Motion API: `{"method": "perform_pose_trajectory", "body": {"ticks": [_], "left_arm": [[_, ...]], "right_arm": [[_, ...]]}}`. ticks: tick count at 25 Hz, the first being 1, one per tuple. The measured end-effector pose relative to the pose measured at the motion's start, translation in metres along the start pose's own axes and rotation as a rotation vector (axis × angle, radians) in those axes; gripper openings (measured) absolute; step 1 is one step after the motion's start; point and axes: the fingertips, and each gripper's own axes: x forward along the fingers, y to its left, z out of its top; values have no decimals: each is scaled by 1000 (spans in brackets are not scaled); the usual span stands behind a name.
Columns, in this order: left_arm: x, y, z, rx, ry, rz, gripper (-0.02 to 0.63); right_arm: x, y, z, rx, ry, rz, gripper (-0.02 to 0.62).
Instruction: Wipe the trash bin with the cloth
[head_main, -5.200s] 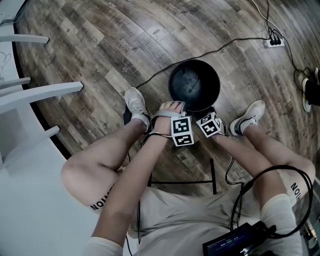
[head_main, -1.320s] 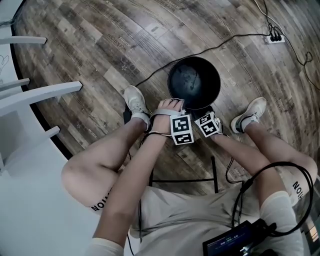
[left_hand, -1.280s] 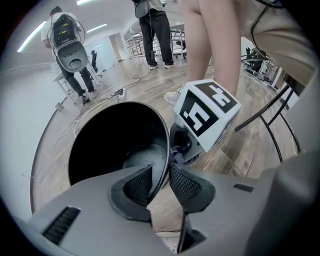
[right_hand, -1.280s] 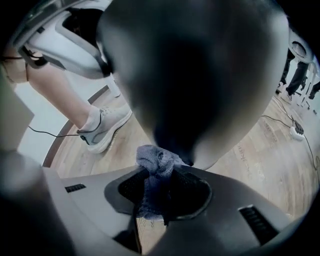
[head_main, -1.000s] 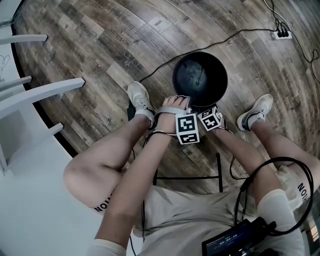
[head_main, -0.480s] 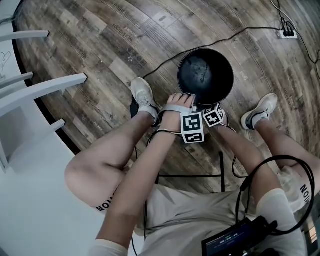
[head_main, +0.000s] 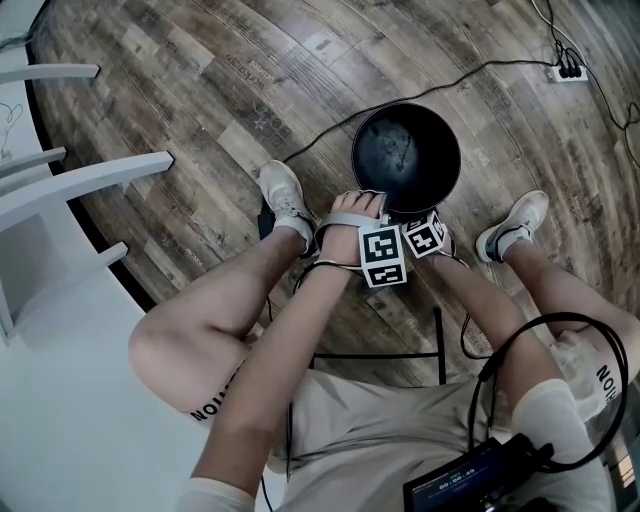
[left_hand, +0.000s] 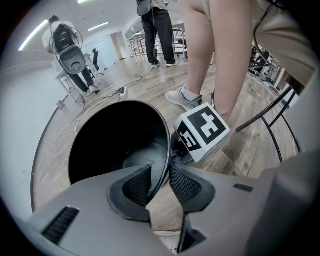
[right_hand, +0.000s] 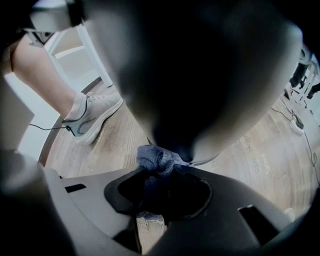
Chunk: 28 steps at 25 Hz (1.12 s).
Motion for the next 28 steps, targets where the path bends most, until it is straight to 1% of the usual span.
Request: {"method": "perform_pose_trajectory", "body": {"ticks": [3,10,13,16,19,22,24,26,28], "left_arm": [[1,0,-1,-17,16,4,118],[3,-4,-1,-36,44,11,120],[5,-7,1,-57,55,19,120],[5,-14,6,-62,45,16,111],[3,-18,11,-36,18,10,110],[-4,-11,7,-9,-2,13,112],[-8,-6,-2,19,-15,2,135],[-9,-4,-15,62,-14,-10,137],[-8,-3,-28,106,0,0,137]], "right_arm": [[-15,-1,4,33,-20,9,103],[-38,6,2,5,-15,2,103],[-54,15,3,19,-23,20,103],[-75,27,3,30,-31,49,103],[-97,30,5,36,-48,65,103],[-118,31,11,34,-79,75,103],[-133,33,16,33,-91,82,103],[-145,36,20,32,-107,84,103],[-155,39,24,24,-128,86,103]]}}
